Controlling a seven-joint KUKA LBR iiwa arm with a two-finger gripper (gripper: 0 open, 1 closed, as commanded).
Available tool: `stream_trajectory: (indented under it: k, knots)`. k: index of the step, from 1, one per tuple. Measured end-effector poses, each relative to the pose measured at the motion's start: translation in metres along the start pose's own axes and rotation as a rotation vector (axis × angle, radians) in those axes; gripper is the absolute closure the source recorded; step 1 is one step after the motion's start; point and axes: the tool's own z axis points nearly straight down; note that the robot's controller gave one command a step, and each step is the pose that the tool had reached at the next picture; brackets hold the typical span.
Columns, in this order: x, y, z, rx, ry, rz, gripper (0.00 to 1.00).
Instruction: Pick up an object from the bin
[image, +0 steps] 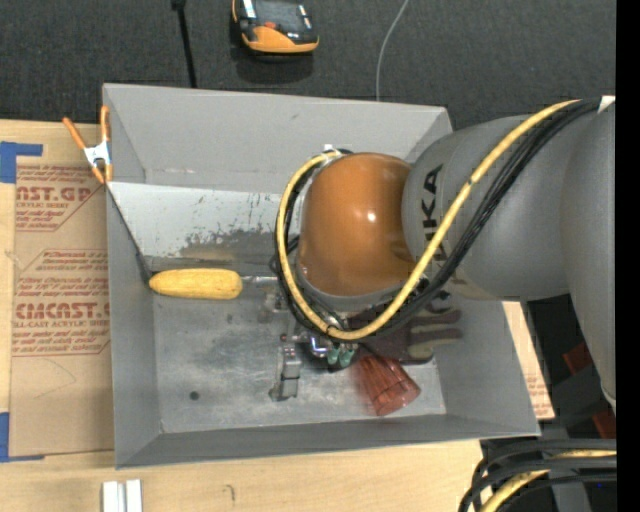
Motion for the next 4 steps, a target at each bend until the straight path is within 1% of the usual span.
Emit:
stream_trajectory:
  k: [1,2,3,4]
  knots:
    - [-0.002,-0.001,-0.004,-0.001,-0.008,0.002,0.00]
    - [0.003,-0.030,-0.050,0.001,-0.003,-0.020,0.00]
    - [-0.011,-0.059,-0.085,-0.001,-0.010,0.041,0.00]
    - [0.001,-0.074,-0.040,-0.001,-0.017,-0.007,0.00]
